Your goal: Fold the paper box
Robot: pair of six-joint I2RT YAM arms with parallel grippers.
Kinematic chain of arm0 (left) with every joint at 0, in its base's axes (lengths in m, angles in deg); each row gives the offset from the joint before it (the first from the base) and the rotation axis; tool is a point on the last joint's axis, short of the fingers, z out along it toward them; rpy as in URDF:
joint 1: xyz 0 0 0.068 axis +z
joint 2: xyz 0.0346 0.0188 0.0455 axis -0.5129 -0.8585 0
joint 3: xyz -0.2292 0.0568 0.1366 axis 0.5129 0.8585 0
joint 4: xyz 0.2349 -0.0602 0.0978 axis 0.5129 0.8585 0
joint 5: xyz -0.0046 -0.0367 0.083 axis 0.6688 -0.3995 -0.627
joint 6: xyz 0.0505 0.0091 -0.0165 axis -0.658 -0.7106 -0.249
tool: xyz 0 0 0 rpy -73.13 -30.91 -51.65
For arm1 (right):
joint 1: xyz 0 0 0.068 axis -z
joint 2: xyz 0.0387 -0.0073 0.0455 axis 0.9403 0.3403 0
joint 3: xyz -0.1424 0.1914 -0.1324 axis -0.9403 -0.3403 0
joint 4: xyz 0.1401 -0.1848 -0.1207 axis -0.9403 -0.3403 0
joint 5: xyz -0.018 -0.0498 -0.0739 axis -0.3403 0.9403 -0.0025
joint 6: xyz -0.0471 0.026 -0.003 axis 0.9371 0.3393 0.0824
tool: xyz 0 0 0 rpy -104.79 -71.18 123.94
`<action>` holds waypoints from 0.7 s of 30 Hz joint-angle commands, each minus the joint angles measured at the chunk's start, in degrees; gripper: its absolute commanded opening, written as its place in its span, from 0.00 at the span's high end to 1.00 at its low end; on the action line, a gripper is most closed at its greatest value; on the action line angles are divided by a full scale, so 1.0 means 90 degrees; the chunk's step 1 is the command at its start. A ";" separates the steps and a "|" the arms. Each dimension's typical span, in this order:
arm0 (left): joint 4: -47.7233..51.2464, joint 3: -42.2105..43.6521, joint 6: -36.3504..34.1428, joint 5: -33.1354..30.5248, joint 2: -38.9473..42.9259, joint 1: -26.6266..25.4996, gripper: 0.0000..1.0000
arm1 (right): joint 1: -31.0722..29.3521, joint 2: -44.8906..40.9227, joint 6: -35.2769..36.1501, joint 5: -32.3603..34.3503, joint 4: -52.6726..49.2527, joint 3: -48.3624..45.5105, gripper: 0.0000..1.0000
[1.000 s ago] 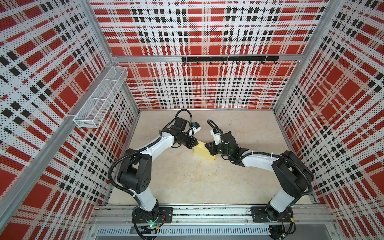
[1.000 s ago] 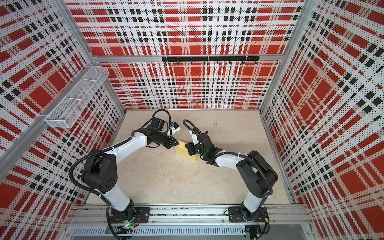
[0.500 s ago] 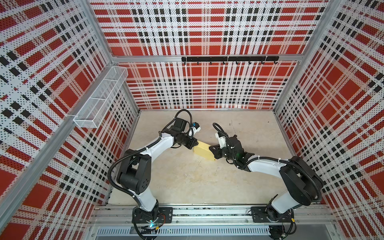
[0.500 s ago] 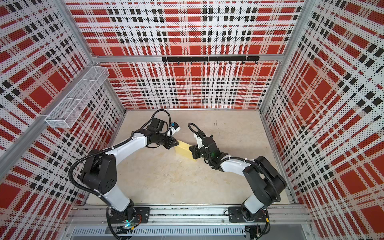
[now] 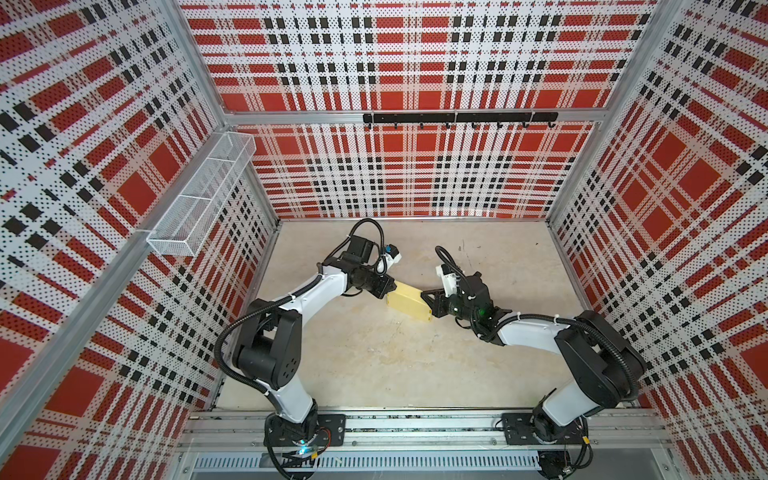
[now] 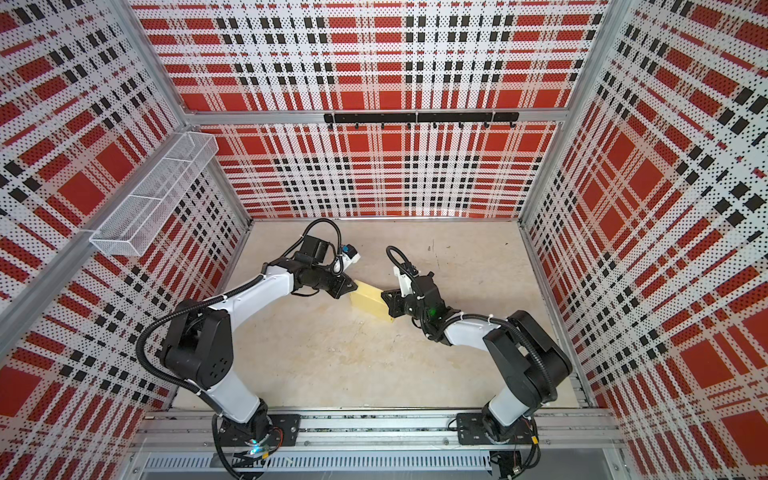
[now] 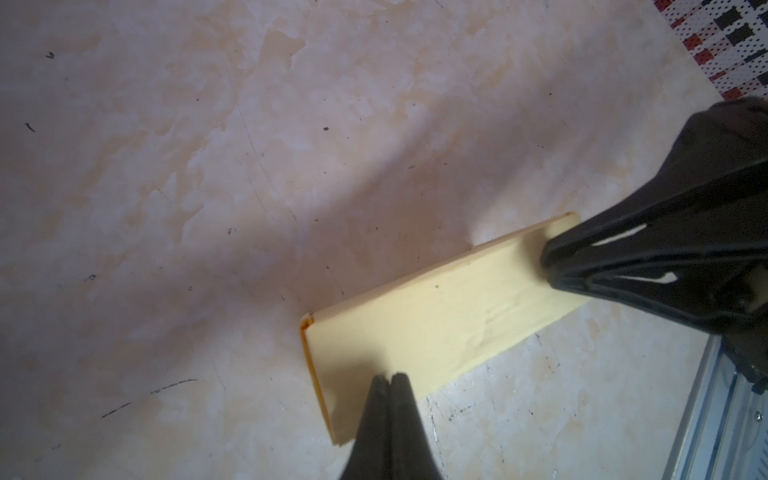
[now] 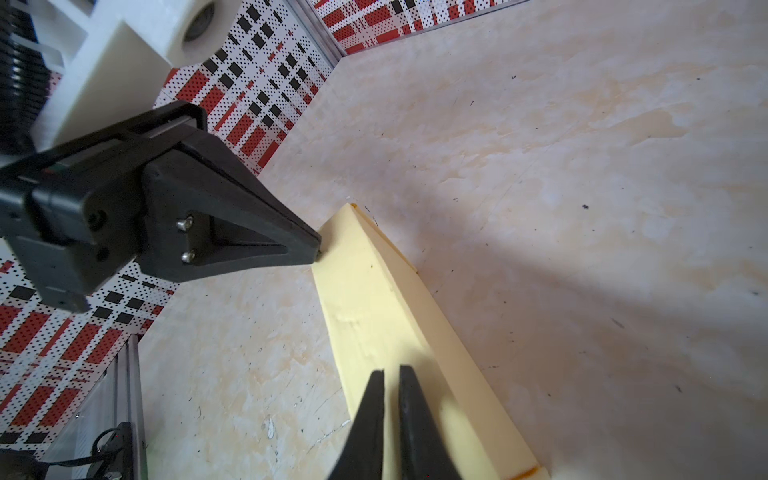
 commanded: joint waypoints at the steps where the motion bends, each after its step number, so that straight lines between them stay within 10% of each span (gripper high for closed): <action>1: 0.0269 0.0073 0.0067 -0.0168 0.0121 0.0078 1.00 | 0.0095 0.0508 0.0071 0.0163 -0.1337 -0.0202 0.88; 21: 0.0424 -0.0180 0.0180 0.0159 0.0199 0.0347 0.98 | 0.0123 0.0591 0.0014 -0.0023 -0.1189 -0.0204 0.89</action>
